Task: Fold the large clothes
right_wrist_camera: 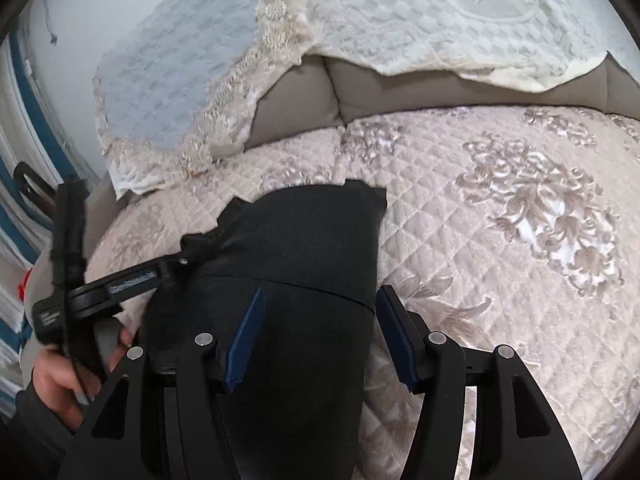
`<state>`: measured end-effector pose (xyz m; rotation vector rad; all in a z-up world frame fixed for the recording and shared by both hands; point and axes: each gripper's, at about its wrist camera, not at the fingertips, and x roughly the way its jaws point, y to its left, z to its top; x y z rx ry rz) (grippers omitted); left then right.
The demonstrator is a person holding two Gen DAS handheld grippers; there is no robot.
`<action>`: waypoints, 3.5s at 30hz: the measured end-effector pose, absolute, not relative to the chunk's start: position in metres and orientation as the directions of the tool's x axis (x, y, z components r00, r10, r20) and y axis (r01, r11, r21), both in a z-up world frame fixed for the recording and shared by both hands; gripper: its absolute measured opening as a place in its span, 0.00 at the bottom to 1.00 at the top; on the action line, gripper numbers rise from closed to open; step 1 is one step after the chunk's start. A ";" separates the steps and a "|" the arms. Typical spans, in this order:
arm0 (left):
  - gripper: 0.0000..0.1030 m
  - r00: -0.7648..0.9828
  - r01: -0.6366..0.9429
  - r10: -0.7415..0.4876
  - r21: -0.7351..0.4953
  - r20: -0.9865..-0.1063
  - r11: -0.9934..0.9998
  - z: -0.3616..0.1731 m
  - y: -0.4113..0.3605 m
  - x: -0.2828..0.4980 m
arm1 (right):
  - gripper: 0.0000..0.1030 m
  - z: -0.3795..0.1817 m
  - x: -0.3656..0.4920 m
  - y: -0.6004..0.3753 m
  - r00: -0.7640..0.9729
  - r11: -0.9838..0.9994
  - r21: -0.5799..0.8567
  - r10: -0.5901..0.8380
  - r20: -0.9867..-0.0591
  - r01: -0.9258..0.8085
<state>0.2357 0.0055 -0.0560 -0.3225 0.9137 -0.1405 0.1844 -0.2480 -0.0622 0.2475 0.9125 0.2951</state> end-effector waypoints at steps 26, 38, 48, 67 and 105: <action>0.69 0.618 -0.020 -0.177 -0.241 -0.766 0.970 -0.049 -0.005 0.185 | 0.58 -0.081 0.157 -0.261 0.495 0.879 0.453 0.463 -0.736 -0.149; 0.71 0.623 -0.015 -0.170 -0.229 -0.763 0.973 -0.049 -0.003 0.181 | 0.61 -0.088 0.158 -0.265 0.470 0.861 0.492 0.491 -0.733 -0.132; 0.84 0.569 -0.098 -0.219 -0.329 -0.793 0.939 -0.059 0.031 0.167 | 0.63 -0.095 0.164 -0.267 0.433 0.825 0.548 0.548 -0.715 -0.139; 0.83 0.483 0.004 -0.496 -0.565 -0.721 0.825 -0.079 0.027 0.191 | 0.59 -0.117 0.188 -0.270 0.364 0.741 0.662 0.650 -0.667 -0.109; 0.39 0.557 -0.088 -0.353 -0.476 -0.752 0.875 -0.068 0.178 0.245 | 0.42 -0.094 0.275 -0.128 0.301 0.750 0.606 0.661 -0.687 -0.264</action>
